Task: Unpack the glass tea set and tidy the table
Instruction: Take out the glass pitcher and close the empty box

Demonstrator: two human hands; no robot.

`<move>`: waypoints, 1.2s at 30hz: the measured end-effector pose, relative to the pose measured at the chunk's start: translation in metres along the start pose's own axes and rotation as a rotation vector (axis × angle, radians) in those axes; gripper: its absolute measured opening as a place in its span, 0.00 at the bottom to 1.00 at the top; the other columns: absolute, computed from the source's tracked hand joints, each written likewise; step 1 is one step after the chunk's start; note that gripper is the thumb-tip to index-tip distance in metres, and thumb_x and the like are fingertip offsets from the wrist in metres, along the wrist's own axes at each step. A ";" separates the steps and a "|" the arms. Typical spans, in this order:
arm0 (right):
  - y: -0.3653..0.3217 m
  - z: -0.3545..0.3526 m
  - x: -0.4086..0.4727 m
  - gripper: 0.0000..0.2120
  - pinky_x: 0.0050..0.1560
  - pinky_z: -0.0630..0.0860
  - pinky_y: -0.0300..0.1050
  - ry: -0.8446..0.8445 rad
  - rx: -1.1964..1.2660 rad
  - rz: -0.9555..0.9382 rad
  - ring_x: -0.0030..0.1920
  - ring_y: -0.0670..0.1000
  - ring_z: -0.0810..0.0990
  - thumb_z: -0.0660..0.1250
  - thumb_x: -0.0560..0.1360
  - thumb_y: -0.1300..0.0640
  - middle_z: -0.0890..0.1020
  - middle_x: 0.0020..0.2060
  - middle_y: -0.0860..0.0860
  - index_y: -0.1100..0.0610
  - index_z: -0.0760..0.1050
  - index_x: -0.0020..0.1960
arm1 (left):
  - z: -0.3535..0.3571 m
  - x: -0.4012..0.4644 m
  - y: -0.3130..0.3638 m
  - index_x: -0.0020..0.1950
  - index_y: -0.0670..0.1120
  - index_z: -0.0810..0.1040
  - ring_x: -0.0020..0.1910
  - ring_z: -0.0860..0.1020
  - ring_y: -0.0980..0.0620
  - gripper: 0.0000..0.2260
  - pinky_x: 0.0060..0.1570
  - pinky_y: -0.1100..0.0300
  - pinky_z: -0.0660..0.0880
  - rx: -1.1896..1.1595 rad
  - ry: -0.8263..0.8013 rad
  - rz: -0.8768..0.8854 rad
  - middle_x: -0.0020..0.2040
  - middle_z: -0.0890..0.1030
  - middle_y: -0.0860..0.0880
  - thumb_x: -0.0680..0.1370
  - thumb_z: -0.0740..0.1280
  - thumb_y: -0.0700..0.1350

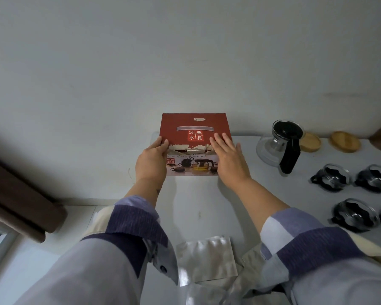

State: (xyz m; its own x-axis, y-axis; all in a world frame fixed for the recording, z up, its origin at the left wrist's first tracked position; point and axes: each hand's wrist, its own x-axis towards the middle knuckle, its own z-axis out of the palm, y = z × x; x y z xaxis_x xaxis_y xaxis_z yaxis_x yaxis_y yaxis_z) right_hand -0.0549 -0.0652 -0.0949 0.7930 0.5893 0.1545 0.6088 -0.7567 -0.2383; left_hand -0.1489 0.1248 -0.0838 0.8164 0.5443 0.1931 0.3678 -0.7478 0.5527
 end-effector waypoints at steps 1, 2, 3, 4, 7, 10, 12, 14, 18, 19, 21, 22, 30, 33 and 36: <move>0.000 -0.001 0.006 0.32 0.77 0.44 0.58 -0.008 -0.019 0.024 0.79 0.51 0.42 0.57 0.79 0.66 0.49 0.79 0.48 0.52 0.48 0.79 | 0.001 0.006 0.002 0.70 0.53 0.71 0.68 0.71 0.48 0.16 0.64 0.56 0.69 0.007 -0.013 -0.006 0.74 0.65 0.55 0.83 0.56 0.48; -0.001 -0.002 0.011 0.33 0.77 0.45 0.58 -0.010 -0.013 0.040 0.79 0.51 0.42 0.57 0.79 0.66 0.49 0.79 0.48 0.52 0.47 0.79 | 0.003 0.011 0.004 0.71 0.53 0.70 0.68 0.71 0.48 0.17 0.65 0.56 0.69 0.022 -0.032 -0.015 0.75 0.64 0.55 0.83 0.55 0.46; 0.000 -0.002 0.017 0.33 0.77 0.48 0.57 -0.011 0.012 0.051 0.79 0.51 0.42 0.57 0.79 0.67 0.49 0.79 0.48 0.52 0.48 0.79 | 0.004 0.017 0.005 0.72 0.53 0.68 0.69 0.70 0.48 0.17 0.65 0.56 0.68 0.042 -0.052 -0.024 0.75 0.63 0.55 0.83 0.55 0.44; 0.001 -0.002 0.022 0.33 0.77 0.52 0.56 -0.010 0.040 0.056 0.79 0.50 0.43 0.56 0.79 0.69 0.49 0.79 0.47 0.51 0.48 0.79 | 0.004 0.024 0.005 0.73 0.53 0.67 0.69 0.69 0.49 0.19 0.65 0.56 0.68 0.060 -0.072 -0.034 0.76 0.62 0.55 0.83 0.55 0.41; 0.005 -0.002 0.037 0.34 0.74 0.61 0.50 -0.005 0.065 0.061 0.78 0.49 0.43 0.55 0.78 0.71 0.50 0.78 0.46 0.51 0.50 0.78 | 0.004 0.041 0.007 0.74 0.55 0.64 0.70 0.68 0.50 0.23 0.64 0.56 0.68 0.126 -0.121 -0.055 0.76 0.59 0.57 0.81 0.54 0.37; 0.006 0.000 0.046 0.34 0.72 0.65 0.46 0.021 0.072 0.071 0.78 0.49 0.45 0.55 0.78 0.71 0.51 0.78 0.46 0.51 0.51 0.78 | 0.002 0.052 0.012 0.76 0.57 0.60 0.70 0.67 0.51 0.27 0.60 0.54 0.72 0.292 -0.154 -0.028 0.77 0.55 0.60 0.80 0.54 0.36; 0.006 0.002 0.047 0.34 0.71 0.66 0.46 0.037 0.069 0.071 0.79 0.49 0.45 0.57 0.77 0.70 0.51 0.78 0.46 0.51 0.51 0.78 | 0.000 0.055 0.014 0.76 0.57 0.59 0.70 0.67 0.51 0.27 0.59 0.54 0.72 0.357 -0.172 -0.007 0.77 0.55 0.60 0.80 0.54 0.37; 0.006 0.002 0.047 0.33 0.72 0.64 0.46 0.035 0.068 0.067 0.79 0.50 0.45 0.57 0.78 0.70 0.52 0.78 0.46 0.52 0.51 0.78 | -0.001 0.056 0.015 0.76 0.57 0.60 0.70 0.67 0.50 0.24 0.60 0.52 0.71 0.401 -0.183 0.006 0.77 0.55 0.59 0.81 0.53 0.40; 0.012 -0.004 0.046 0.33 0.77 0.51 0.56 -0.011 0.051 0.023 0.79 0.51 0.44 0.58 0.78 0.69 0.52 0.78 0.48 0.53 0.50 0.78 | -0.004 0.052 0.026 0.74 0.53 0.63 0.75 0.58 0.47 0.21 0.69 0.47 0.60 0.470 -0.179 0.034 0.77 0.58 0.53 0.80 0.55 0.46; 0.015 -0.007 0.044 0.33 0.77 0.48 0.57 -0.008 0.048 0.022 0.79 0.51 0.45 0.58 0.79 0.69 0.53 0.78 0.48 0.53 0.50 0.78 | -0.003 0.049 0.031 0.74 0.52 0.62 0.76 0.55 0.47 0.22 0.72 0.46 0.57 0.479 -0.161 0.047 0.77 0.57 0.51 0.80 0.56 0.46; 0.023 -0.016 0.038 0.30 0.76 0.47 0.56 0.009 0.085 0.045 0.79 0.50 0.47 0.56 0.80 0.67 0.55 0.78 0.48 0.53 0.52 0.78 | -0.001 0.042 0.046 0.75 0.52 0.60 0.77 0.51 0.47 0.24 0.74 0.45 0.51 0.477 -0.143 0.076 0.78 0.54 0.49 0.79 0.59 0.46; 0.028 -0.021 0.034 0.29 0.76 0.48 0.56 0.019 0.111 0.059 0.78 0.50 0.48 0.56 0.80 0.67 0.56 0.78 0.48 0.53 0.53 0.78 | 0.002 0.039 0.056 0.75 0.52 0.59 0.77 0.50 0.47 0.25 0.74 0.45 0.50 0.466 -0.142 0.102 0.78 0.53 0.48 0.78 0.60 0.46; 0.113 -0.074 -0.021 0.20 0.67 0.68 0.48 0.082 0.261 0.184 0.68 0.56 0.71 0.57 0.79 0.62 0.74 0.67 0.56 0.56 0.69 0.71 | 0.066 -0.012 0.152 0.74 0.49 0.64 0.78 0.50 0.49 0.22 0.75 0.50 0.49 0.384 -0.230 0.354 0.78 0.53 0.48 0.79 0.58 0.46; 0.154 -0.090 -0.042 0.18 0.62 0.73 0.51 0.110 0.294 0.249 0.63 0.57 0.75 0.57 0.80 0.62 0.78 0.63 0.56 0.57 0.72 0.68 | 0.100 -0.037 0.186 0.75 0.47 0.61 0.77 0.50 0.49 0.24 0.75 0.50 0.50 0.335 -0.370 0.316 0.78 0.53 0.47 0.79 0.59 0.45; 0.200 -0.098 -0.058 0.18 0.64 0.72 0.48 0.092 0.366 0.320 0.64 0.55 0.75 0.58 0.80 0.61 0.77 0.64 0.54 0.56 0.71 0.69 | 0.135 -0.061 0.211 0.77 0.45 0.54 0.78 0.49 0.48 0.27 0.75 0.49 0.50 0.338 -0.523 0.240 0.79 0.50 0.47 0.79 0.59 0.45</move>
State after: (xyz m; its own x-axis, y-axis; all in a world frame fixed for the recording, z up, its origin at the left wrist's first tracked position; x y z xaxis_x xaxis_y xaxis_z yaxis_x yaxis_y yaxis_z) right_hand 0.0231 -0.2779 -0.0574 0.9475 0.3041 0.0988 0.2997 -0.7368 -0.6061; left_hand -0.0608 -0.1177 -0.0883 0.9700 0.1558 -0.1867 0.1991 -0.9495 0.2423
